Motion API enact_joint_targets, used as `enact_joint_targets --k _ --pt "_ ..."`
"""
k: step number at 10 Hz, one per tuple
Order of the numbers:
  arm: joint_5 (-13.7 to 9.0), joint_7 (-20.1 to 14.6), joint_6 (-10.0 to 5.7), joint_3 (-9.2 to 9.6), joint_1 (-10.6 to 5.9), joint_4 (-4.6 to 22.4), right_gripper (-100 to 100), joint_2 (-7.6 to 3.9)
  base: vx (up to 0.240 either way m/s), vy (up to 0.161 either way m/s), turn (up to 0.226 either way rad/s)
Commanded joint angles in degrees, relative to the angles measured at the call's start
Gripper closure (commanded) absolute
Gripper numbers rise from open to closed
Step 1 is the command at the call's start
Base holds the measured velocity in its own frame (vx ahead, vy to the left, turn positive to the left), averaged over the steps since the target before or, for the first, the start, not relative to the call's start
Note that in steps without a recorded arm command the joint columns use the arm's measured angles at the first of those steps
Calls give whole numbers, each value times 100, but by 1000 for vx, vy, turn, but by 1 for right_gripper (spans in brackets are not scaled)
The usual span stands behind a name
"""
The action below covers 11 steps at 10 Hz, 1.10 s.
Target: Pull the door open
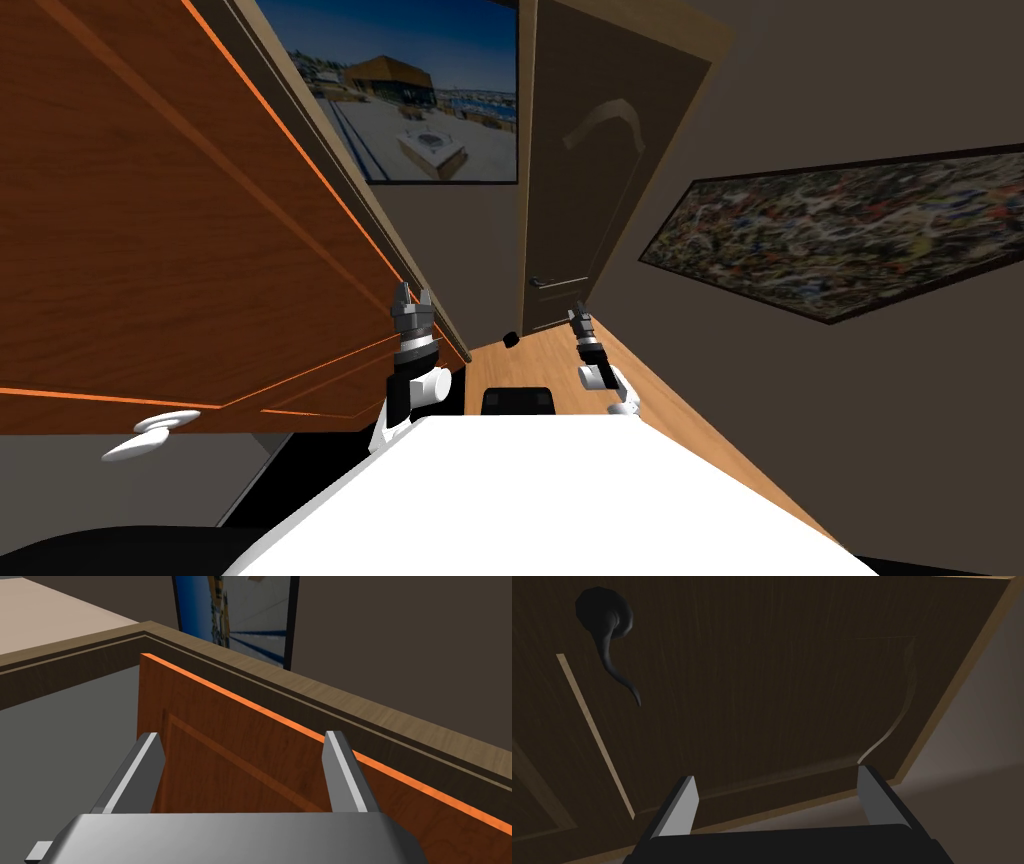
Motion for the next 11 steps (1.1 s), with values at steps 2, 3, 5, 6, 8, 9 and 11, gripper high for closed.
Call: enact_joint_targets --k 2,3,5,6,8,9,11 --pt "-4 -74 -93 31 -177 450 -100 -99 66 -19 118" --pt "-4 -74 -93 31 -177 491 -100 -99 57 -20 53" --pt "-9 -144 -163 58 -328 842 -100 -194 68 -19 112" --pt "-9 -144 -163 58 -328 912 -100 -194 56 -23 60" --pt "-14 -213 -231 84 -476 1312 -100 -287 62 -24 118" --pt "-14 -213 -231 84 -476 1325 -100 -287 60 -17 43" --pt "-19 -278 -297 109 -618 1706 -100 -376 65 -23 94"
